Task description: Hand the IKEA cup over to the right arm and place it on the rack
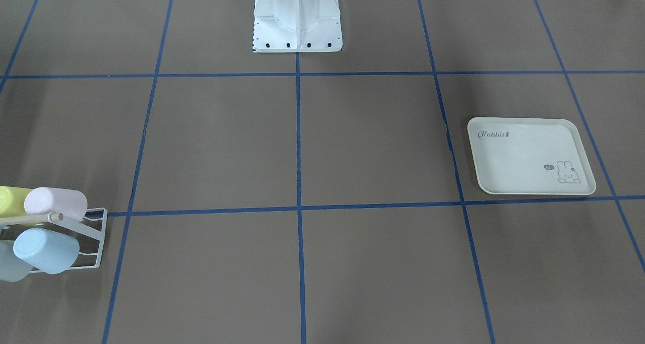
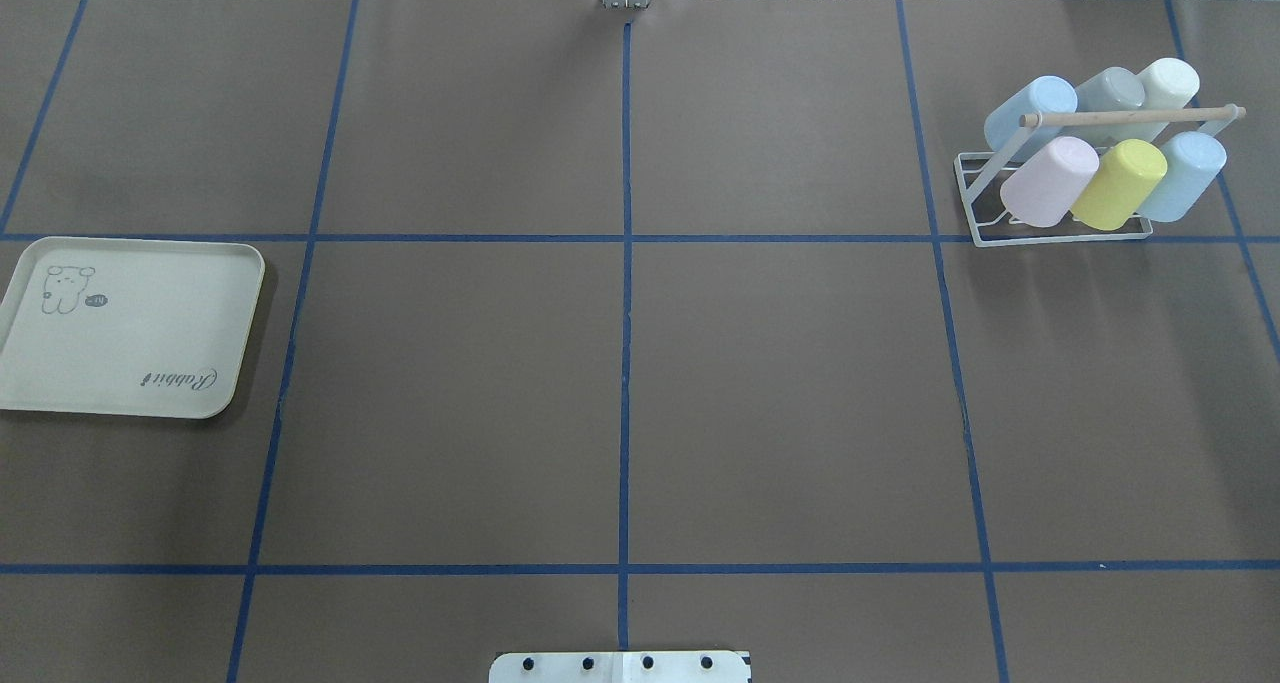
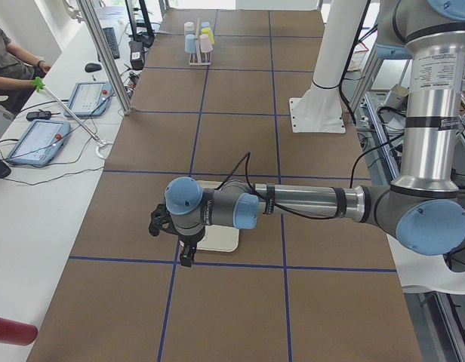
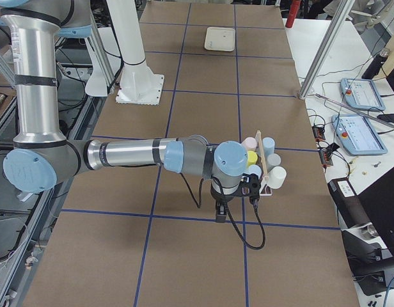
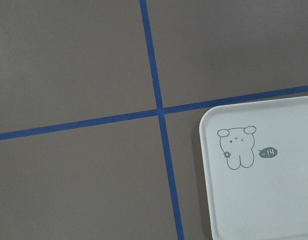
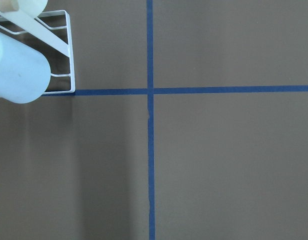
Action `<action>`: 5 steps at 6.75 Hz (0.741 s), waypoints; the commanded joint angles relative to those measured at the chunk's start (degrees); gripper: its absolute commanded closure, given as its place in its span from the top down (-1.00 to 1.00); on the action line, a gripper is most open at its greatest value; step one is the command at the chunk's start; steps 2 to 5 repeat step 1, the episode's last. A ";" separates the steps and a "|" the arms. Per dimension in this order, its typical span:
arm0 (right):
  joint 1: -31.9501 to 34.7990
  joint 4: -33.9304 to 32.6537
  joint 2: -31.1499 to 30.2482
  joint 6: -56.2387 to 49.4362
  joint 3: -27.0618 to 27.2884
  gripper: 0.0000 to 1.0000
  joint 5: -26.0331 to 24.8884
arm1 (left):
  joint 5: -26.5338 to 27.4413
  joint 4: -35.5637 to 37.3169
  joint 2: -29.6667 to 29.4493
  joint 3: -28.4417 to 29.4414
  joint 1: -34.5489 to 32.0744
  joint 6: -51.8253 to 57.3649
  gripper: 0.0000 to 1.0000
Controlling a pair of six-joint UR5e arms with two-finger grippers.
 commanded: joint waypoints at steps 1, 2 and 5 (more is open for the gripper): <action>0.00 -0.02 0.02 0.00 0.23 1.00 0.00 | 0.09 0.00 -0.23 -0.03 0.00 0.00 1.00; 0.00 -0.02 0.02 0.00 0.23 1.00 0.00 | 0.09 0.00 -0.23 -0.03 0.00 0.00 1.00; 0.00 -0.02 0.02 0.00 0.23 1.00 0.00 | 0.09 0.00 -0.23 -0.03 0.00 0.00 1.00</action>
